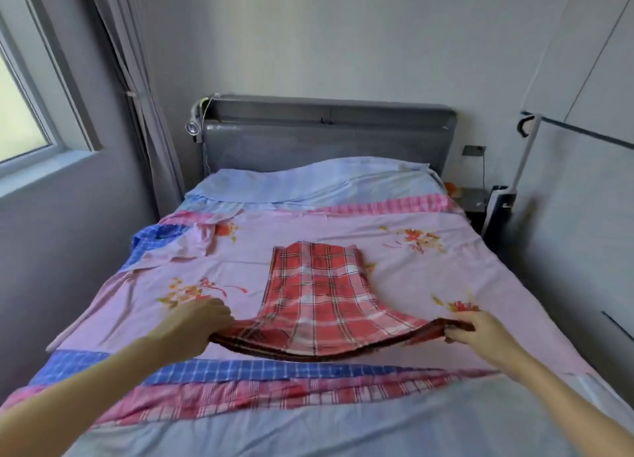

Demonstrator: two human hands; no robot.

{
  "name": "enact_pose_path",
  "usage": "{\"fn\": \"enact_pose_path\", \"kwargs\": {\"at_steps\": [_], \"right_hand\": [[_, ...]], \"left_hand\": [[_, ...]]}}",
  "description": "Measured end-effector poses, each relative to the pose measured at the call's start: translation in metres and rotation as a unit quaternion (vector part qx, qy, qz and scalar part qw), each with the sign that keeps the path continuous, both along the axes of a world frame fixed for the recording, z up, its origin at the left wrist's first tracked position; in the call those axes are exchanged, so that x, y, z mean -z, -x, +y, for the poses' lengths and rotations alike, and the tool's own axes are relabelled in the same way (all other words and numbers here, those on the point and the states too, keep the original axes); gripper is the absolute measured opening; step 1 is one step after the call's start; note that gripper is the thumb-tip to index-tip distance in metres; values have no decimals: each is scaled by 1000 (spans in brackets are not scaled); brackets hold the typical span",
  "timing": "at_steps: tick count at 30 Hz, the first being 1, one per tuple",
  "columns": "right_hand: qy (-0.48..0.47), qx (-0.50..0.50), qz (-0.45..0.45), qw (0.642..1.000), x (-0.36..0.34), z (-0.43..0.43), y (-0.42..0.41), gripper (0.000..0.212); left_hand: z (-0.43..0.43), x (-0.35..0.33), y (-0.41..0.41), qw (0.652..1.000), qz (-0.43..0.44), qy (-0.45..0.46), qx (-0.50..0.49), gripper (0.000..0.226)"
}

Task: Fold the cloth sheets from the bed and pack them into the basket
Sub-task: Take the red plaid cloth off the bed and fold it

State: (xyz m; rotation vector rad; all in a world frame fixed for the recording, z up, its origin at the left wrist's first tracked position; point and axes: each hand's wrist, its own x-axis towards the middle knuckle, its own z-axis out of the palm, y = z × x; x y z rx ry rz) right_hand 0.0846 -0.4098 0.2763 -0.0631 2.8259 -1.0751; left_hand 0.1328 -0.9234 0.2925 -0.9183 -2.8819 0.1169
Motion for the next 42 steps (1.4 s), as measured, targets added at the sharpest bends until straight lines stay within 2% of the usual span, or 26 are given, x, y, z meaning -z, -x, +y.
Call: {"fn": "enact_pose_path", "kwargs": {"at_steps": [2, 4, 6, 8, 10, 12, 14, 16, 18, 21, 25, 27, 30, 33, 37, 40, 42], "right_hand": [[-39, 3, -30, 999, 25, 2, -36, 25], [-76, -3, -41, 996, 40, 2, -61, 31], [-97, -23, -47, 994, 47, 5, -89, 22], [-97, -38, -56, 993, 50, 15, -119, 14], [-108, -46, -53, 992, 52, 24, -139, 21], [-136, -60, -59, 987, 55, 33, -167, 27], [-151, -85, -76, 982, 57, 42, -187, 26], [-142, -129, -137, 972, 55, 55, -213, 26], [-108, -179, -217, 953, 47, 66, -240, 28], [-74, -225, -318, 918, 33, 77, -270, 20], [-45, -234, -375, 896, 31, 82, -275, 15], [-19, -216, -388, 896, 39, 80, -264, 11], [38, -120, -358, 925, 66, 72, -226, 15], [32, -11, -303, 952, 99, 50, -177, 13], [-55, 66, -241, 967, 155, 6, -101, 27], [-185, 89, -205, 957, 185, -26, -61, 10], [-257, 95, -184, 944, 198, -48, -36, 36]], "left_hand": [[20, 24, -29, 999, -25, 43, -7, 40], [33, 41, -51, 996, -59, 56, -40, 32], [36, 63, -77, 988, -114, 61, -86, 35], [41, 71, -108, 985, -133, 8, -114, 41], [40, 73, -130, 977, -141, -64, -148, 56], [52, 68, -163, 969, -137, -87, -188, 60], [64, 62, -190, 963, -160, -82, -202, 44], [78, 54, -224, 950, -221, -40, -216, 16], [86, 49, -253, 922, -309, 19, -232, 23], [88, 43, -281, 876, -412, 38, -247, 21], [88, 49, -291, 817, -507, 15, -276, 28], [86, 55, -287, 781, -542, -20, -308, 31], [74, 77, -263, 761, -530, -136, -347, 25], [66, 106, -219, 766, -445, -258, -386, 19], [61, 162, -132, 786, -356, -272, -426, 17], [58, 204, -80, 784, -324, -266, -458, 13], [52, 227, -49, 776, -328, -255, -474, 24]]}}
